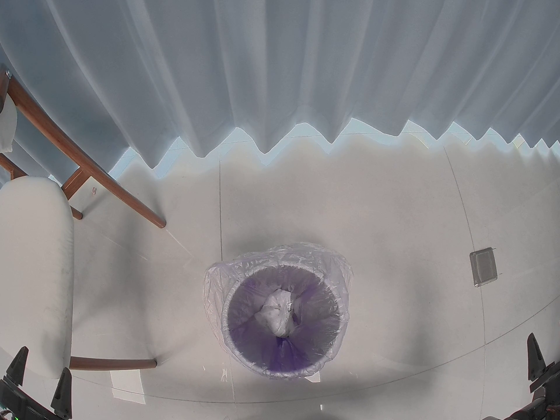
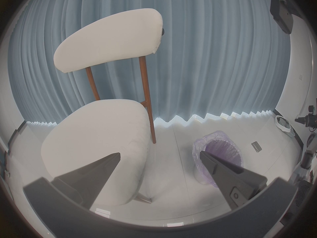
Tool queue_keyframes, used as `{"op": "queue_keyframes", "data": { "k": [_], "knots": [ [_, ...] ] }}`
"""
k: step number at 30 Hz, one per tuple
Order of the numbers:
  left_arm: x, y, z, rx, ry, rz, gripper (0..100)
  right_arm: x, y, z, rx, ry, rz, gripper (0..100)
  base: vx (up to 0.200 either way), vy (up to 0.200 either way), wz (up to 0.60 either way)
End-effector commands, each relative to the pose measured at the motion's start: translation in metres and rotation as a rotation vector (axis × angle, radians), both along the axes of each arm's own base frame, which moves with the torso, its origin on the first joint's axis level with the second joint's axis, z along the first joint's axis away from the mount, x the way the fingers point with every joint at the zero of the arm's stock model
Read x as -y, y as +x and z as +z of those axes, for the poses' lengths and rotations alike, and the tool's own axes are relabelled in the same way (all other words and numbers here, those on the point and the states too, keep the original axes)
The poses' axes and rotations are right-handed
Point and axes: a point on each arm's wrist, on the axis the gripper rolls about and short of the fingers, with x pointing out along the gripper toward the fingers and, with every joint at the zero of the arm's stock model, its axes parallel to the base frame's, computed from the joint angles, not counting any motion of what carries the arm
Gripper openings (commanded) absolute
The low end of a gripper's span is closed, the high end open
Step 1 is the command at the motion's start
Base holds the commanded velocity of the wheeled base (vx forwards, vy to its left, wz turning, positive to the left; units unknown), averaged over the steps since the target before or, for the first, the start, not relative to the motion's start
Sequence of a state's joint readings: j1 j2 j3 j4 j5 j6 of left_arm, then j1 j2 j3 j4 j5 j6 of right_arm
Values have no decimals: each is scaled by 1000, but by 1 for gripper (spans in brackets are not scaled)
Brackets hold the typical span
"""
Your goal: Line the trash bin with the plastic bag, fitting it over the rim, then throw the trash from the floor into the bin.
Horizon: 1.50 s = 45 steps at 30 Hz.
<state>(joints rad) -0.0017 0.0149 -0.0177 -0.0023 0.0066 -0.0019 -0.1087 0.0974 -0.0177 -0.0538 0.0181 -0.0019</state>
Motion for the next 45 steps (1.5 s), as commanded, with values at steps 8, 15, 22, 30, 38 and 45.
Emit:
{"op": "queue_keyframes", "data": {
  "k": [8,15,22,30,38,45],
  "knots": [
    [0,0,-5,-2,-1,1,100,-1,1,-4,-29,-150,64,100,0,0,0],
    [0,0,-5,-2,0,1,100,-2,1,-6,-44,5,98,100,0,0,0],
    [0,0,-5,0,-4,1,100,-1,2,-7,-54,-33,-12,100,0,0,0],
    [0,0,-5,0,-1,1,100,2,-4,-12,-21,10,103,100,0,0,0],
    [0,0,-5,0,-4,1,100,3,-7,-12,28,3,38,100,0,0,0],
    [0,0,-5,-1,0,1,100,3,-7,-12,25,1,42,100,0,0,0]
  ]
}}
